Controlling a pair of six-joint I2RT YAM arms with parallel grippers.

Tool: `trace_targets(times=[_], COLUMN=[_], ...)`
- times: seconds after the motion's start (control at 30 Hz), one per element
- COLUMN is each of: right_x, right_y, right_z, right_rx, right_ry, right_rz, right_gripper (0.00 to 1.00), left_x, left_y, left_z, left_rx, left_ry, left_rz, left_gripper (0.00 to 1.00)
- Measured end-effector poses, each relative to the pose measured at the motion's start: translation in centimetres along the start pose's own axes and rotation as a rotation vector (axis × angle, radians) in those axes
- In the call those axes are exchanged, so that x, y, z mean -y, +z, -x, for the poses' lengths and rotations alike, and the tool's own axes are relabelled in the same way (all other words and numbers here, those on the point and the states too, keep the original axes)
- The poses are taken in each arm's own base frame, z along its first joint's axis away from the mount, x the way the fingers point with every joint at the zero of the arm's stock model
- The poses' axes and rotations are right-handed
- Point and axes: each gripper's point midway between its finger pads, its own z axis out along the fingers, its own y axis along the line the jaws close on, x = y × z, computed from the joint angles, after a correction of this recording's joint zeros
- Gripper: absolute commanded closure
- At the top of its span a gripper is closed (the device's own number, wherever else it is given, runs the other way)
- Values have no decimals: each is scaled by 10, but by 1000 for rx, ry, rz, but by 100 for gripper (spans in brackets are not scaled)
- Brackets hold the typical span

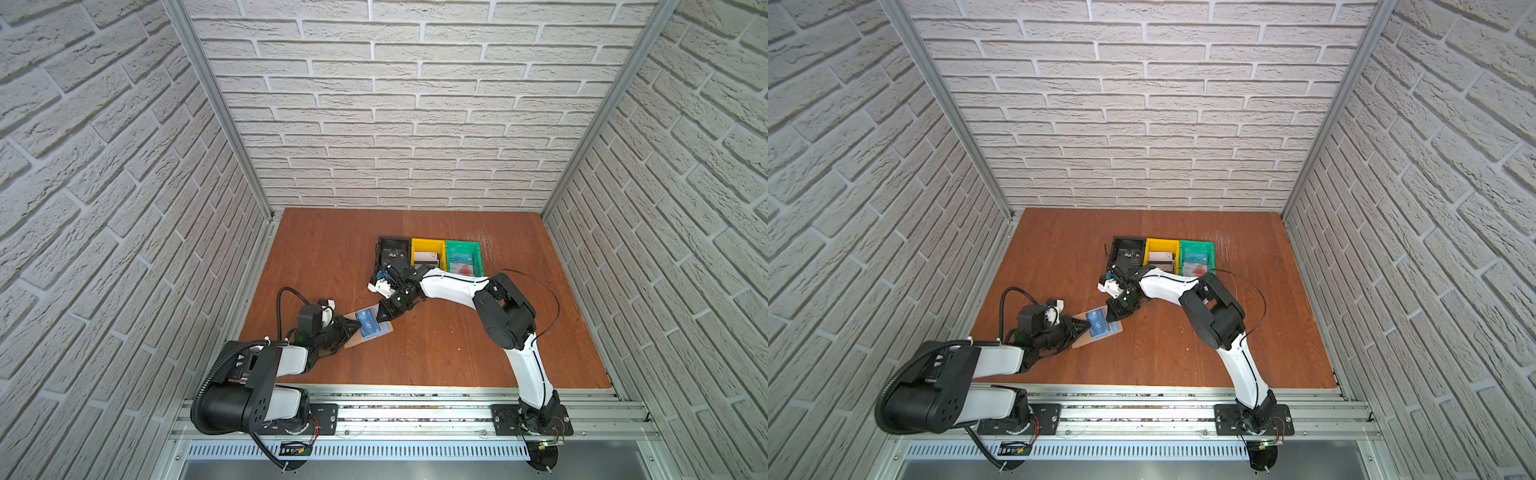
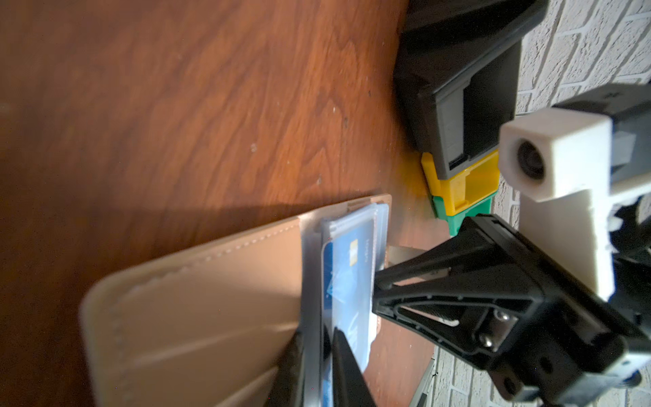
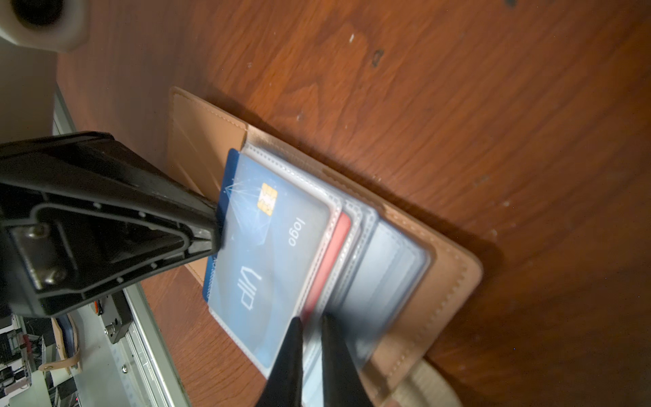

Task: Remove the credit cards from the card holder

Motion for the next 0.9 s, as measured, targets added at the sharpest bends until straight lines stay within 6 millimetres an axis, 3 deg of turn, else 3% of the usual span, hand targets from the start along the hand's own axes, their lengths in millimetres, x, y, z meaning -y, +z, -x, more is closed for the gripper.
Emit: trace_targets(times=[0.9], right_x=[0], right_y=[1], right_z=[0], right_rx=[0], right_ry=[14], right_rz=[4], right_gripper=[86], left_x=[4], left_y=[4], left_z=[1], left_rx=[4], left_ry=[6], left_rz=[-55], left_gripper=[98])
